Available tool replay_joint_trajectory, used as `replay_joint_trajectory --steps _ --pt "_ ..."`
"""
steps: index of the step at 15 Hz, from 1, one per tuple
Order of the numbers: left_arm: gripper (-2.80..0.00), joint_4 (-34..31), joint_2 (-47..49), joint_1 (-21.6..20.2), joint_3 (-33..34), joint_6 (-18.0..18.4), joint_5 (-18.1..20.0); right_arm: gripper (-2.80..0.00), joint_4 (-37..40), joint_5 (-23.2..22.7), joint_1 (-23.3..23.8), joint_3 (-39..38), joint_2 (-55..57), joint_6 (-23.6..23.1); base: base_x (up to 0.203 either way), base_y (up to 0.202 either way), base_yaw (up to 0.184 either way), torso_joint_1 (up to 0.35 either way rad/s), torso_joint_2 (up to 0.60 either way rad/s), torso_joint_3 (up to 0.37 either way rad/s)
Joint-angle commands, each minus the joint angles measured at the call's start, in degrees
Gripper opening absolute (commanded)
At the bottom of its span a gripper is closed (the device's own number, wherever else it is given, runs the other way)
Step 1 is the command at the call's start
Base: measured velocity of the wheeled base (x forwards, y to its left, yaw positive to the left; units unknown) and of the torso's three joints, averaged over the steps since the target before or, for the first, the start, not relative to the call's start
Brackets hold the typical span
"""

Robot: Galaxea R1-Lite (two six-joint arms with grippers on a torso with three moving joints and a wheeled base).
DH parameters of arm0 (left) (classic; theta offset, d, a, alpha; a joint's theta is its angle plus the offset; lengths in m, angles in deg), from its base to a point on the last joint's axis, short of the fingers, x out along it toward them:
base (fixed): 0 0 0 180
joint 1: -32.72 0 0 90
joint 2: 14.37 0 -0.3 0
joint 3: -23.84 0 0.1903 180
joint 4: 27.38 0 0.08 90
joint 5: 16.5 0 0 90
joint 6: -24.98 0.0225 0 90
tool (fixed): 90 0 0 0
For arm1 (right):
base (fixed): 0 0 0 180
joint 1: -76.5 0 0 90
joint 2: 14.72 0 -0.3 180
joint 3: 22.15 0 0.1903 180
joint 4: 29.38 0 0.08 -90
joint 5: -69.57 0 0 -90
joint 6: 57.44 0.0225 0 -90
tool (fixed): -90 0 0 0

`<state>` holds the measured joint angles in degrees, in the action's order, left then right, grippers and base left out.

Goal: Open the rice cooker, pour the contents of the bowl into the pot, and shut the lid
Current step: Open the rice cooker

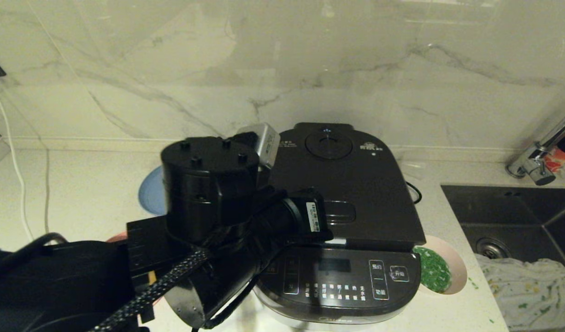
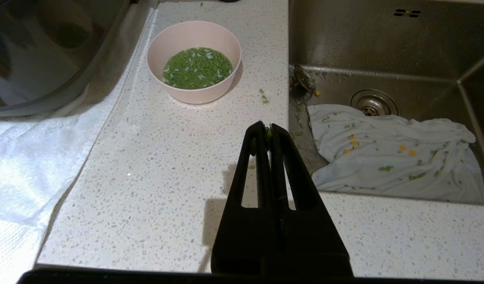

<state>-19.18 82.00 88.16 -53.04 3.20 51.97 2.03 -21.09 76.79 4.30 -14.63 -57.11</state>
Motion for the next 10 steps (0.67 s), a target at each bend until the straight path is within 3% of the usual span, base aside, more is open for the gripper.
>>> replay_joint_trajectory --steps 1,6,10 --pt "-2.8 -2.23 -6.96 0.08 -2.21 -0.29 0.28 -2.8 0.04 -0.04 -0.03 -0.01 0.08 0.02 0.0 0.0 0.0 0.0 0.0 0.0" --pt "-2.8 -9.32 -18.07 0.08 -7.66 -0.24 0.89 -2.8 0.04 -0.04 -0.03 -0.01 0.08 0.02 0.0 0.0 0.0 0.0 0.0 0.0" --pt "-2.8 -11.85 -26.09 0.02 -8.62 2.91 1.84 -2.8 0.04 -0.04 -0.03 -0.01 0.08 0.02 0.0 0.0 0.0 0.0 0.0 0.0"
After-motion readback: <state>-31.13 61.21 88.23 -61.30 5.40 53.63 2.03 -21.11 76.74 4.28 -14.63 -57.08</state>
